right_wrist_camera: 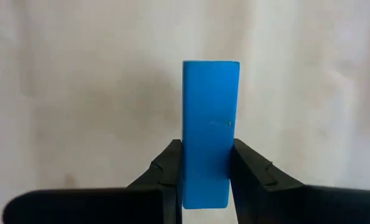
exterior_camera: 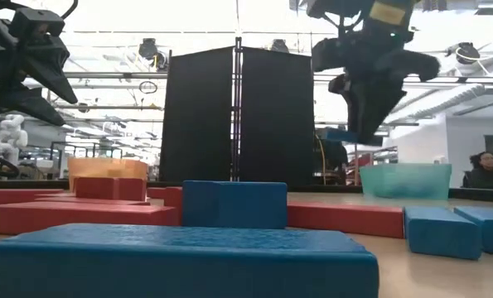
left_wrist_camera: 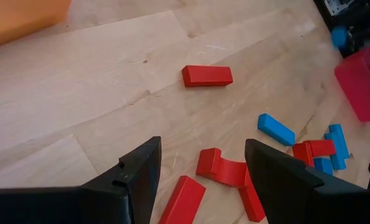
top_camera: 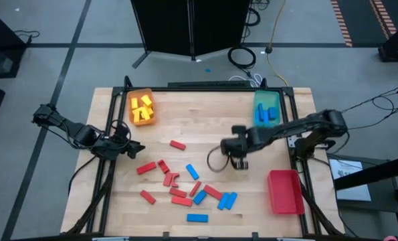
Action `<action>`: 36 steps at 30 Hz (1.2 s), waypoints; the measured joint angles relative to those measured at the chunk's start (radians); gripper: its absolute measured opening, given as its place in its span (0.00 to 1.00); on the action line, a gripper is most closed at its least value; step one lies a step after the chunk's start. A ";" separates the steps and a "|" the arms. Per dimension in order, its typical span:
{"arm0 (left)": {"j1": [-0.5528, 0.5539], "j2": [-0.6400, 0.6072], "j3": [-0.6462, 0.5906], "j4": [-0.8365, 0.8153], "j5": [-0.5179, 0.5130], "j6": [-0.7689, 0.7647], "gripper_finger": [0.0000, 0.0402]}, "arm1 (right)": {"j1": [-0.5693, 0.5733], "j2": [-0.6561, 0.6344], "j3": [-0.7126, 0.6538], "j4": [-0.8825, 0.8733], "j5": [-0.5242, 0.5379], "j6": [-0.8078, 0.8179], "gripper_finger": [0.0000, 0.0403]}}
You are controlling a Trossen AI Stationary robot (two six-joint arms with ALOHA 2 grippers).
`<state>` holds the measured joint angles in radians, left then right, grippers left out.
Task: Sort blocks
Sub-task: Put the blue block into the blue bin
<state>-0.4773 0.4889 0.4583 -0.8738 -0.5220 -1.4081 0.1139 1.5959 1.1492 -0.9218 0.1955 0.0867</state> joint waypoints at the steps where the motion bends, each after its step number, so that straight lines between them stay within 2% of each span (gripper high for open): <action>1: 0.000 0.000 0.000 0.000 0.000 0.000 0.57 | -0.027 -0.019 0.000 -0.022 0.013 -0.001 0.15; 5: 0.000 0.000 0.000 0.000 -0.011 -0.001 0.57 | -0.153 -0.084 0.001 -0.091 0.050 -0.033 0.15; 11: 0.000 0.000 0.000 0.000 -0.023 -0.009 0.57 | -0.366 -0.153 0.002 -0.158 0.051 -0.063 0.15; 21: 0.000 0.000 0.000 0.000 -0.029 -0.008 0.57 | -0.677 -0.211 0.002 -0.173 0.045 -0.053 0.15; 29: 0.000 0.000 0.000 0.000 -0.032 0.001 0.57 | -0.859 -0.211 0.002 -0.178 0.038 -0.035 0.15; 36: 0.000 0.000 0.000 0.000 -0.032 0.001 0.57 | -0.931 -0.211 -0.007 -0.160 0.019 0.028 0.15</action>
<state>-0.4770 0.4889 0.4583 -0.8738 -0.5543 -1.4067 -0.8171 1.3846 1.1418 -1.0817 0.2141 0.1149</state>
